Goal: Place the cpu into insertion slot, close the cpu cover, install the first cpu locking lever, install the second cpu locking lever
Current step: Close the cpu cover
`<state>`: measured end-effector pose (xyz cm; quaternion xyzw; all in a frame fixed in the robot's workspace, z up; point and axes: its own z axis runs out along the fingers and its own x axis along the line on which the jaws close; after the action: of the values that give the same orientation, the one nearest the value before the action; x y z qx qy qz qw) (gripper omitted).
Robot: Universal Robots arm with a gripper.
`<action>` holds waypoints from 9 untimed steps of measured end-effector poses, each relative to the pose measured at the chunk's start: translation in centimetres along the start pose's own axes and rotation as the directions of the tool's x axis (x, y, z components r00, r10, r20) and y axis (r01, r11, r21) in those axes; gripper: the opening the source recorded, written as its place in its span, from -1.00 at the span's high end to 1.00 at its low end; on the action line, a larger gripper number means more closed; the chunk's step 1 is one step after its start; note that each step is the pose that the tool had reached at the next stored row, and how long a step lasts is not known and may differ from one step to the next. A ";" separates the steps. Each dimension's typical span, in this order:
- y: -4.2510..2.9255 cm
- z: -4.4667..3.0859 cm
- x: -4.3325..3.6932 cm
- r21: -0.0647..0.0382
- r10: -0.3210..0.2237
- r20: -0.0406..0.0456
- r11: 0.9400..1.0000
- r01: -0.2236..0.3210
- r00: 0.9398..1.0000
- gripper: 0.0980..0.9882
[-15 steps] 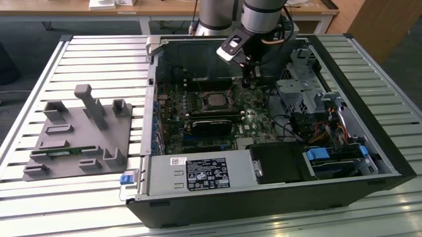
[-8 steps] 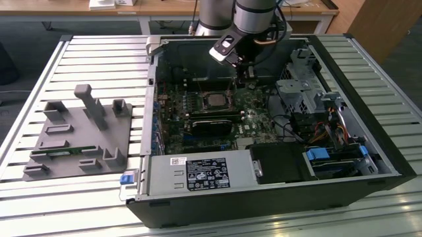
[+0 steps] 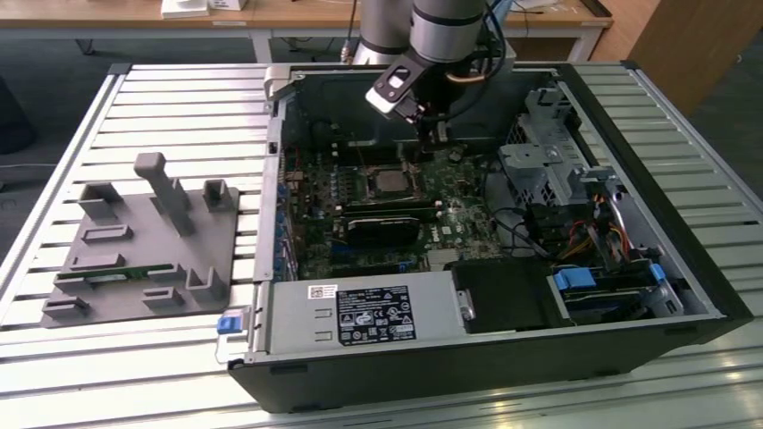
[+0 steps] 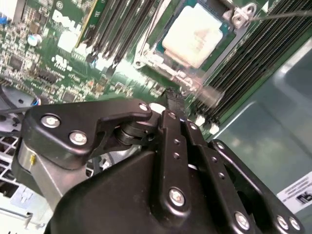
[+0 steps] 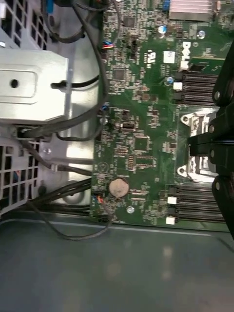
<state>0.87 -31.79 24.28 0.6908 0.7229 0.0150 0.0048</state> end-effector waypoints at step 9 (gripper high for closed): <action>-0.53 0.94 -0.10 0.008 0.000 0.001 1.000 0.000 1.000 0.98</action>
<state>0.37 -31.90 23.32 0.6909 0.7229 0.0117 0.0024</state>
